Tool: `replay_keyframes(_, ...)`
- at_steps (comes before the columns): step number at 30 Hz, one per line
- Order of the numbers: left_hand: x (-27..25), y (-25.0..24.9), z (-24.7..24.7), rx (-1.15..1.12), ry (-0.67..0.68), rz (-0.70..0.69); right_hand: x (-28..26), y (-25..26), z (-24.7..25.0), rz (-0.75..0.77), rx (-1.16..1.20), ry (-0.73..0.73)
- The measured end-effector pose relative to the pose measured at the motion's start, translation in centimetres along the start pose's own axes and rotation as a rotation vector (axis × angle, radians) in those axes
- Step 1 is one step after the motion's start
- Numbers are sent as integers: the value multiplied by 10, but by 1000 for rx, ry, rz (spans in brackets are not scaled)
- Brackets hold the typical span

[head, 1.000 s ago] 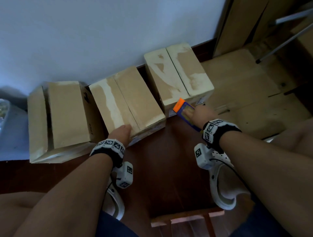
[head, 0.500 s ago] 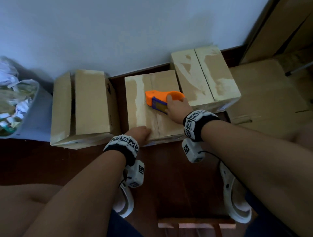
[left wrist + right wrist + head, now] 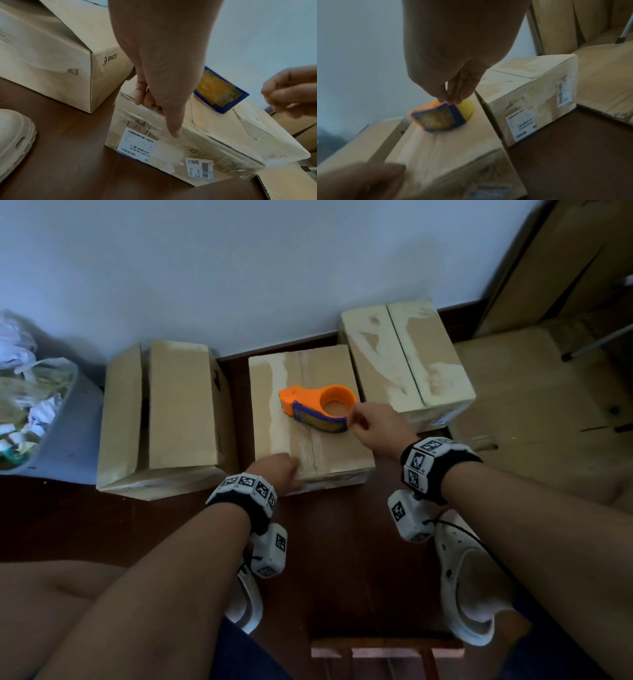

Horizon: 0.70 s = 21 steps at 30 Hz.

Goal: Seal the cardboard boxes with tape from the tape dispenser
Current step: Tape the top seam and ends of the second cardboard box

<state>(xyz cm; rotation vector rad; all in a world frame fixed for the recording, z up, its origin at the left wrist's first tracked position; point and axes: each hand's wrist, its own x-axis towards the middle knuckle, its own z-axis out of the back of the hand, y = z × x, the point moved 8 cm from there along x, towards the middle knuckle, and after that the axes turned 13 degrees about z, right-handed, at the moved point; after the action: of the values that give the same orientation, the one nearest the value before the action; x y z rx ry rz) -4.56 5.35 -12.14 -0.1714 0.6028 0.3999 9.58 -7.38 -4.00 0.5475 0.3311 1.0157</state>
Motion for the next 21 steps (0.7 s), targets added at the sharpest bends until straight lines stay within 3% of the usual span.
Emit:
replay_keyframes(4,3,-1,-2,24,-9,48,-21,15,-45,102,-109,307)
replay_keyframes(8,8,-2,-4,40,10,53,-18,34,-87,177,-203,495)
replay_keyframes(14,14,-2,-6,75,33,21,-3,35,-116,187,-361,537)
replay_keyframes(21,16,-18,0,25,-34,36,-2,31,-124,179,-434,509)
